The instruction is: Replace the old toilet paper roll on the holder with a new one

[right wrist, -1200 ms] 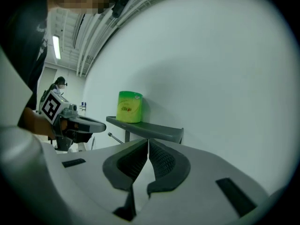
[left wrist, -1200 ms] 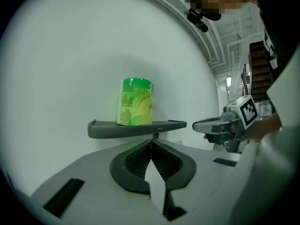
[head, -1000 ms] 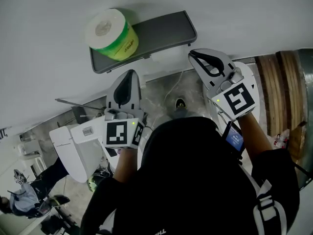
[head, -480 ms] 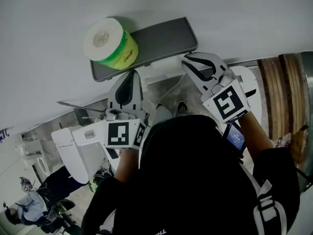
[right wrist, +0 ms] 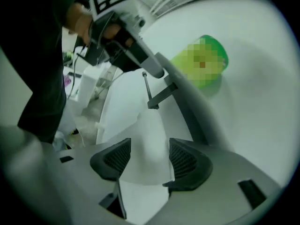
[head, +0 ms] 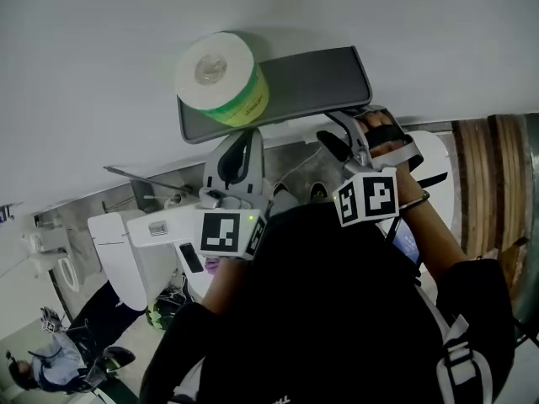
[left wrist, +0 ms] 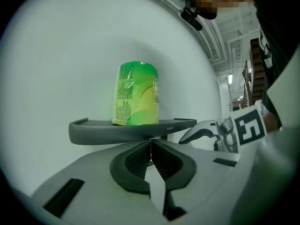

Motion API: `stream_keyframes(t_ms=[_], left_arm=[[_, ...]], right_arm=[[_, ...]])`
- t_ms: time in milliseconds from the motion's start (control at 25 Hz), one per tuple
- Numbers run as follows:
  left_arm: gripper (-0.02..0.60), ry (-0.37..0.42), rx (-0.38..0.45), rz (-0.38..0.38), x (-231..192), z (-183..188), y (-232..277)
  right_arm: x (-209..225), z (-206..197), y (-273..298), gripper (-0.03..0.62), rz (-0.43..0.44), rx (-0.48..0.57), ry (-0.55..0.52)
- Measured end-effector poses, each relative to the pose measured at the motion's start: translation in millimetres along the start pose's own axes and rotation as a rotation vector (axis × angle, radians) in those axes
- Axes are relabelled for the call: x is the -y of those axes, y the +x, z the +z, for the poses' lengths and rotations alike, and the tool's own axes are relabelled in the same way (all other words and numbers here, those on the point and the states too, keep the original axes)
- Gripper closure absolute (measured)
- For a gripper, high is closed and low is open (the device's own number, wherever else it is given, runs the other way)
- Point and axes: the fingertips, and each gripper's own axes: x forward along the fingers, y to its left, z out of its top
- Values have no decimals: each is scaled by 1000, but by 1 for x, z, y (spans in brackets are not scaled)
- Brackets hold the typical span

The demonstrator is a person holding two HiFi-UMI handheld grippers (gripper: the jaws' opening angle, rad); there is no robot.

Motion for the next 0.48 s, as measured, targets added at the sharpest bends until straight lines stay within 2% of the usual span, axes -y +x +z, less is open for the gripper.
stream_keyframes(t_ms=[80, 160, 480], left_arm=[[558, -3, 2, 6, -2, 1, 1], [558, -5, 0, 13, -4, 2, 0], [558, -8, -1, 29, -8, 1, -3]], right_arm=[[-2, -3, 15, 345, -35, -81, -147], [0, -3, 25, 341, -69, -124, -229], [8, -9, 28, 352, -141, -186, -248]])
